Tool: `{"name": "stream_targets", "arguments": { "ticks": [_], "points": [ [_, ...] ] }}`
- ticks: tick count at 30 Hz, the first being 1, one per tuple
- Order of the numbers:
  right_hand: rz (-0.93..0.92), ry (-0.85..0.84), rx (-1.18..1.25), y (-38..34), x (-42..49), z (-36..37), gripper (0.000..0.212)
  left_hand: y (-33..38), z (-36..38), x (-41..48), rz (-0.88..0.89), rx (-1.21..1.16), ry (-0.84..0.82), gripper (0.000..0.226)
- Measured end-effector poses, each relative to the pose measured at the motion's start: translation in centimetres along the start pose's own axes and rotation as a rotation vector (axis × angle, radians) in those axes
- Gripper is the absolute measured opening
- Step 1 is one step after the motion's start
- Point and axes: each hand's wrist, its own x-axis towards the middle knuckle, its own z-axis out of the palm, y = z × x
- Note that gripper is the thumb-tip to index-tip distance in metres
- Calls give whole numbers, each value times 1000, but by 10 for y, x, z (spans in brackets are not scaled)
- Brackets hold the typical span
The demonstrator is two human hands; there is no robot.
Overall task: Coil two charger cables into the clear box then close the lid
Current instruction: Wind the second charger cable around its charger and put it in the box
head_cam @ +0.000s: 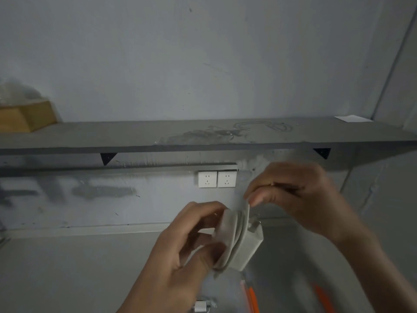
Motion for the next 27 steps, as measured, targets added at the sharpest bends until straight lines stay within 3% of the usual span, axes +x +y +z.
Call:
{"name": "stream_targets", "arguments": {
  "ticks": [3,5,9,12,19,22,27],
  "points": [
    [133,21,417,9,-9,29,26,6,-2,1,-9,-159,-63,25],
    [199,76,551,10,-14,46,38,3,-2,3,-43,-218,-30,29],
    [316,198,513,4,-20,75,23,-17,0,8,-134,-406,177,36],
    [433,262,277,-4,-25,92,22,-32,3,14,-212,-481,289,35],
    [641,202,279,-9,-41,120,28,-57,17,20,-286,-528,451,22],
    [713,240,491,-6,-46,121,32,-67,26,18,-285,-525,498,20],
    [782,178,853,0,-66,118,30,-79,35,10,-266,-328,501,34]
  ]
}}
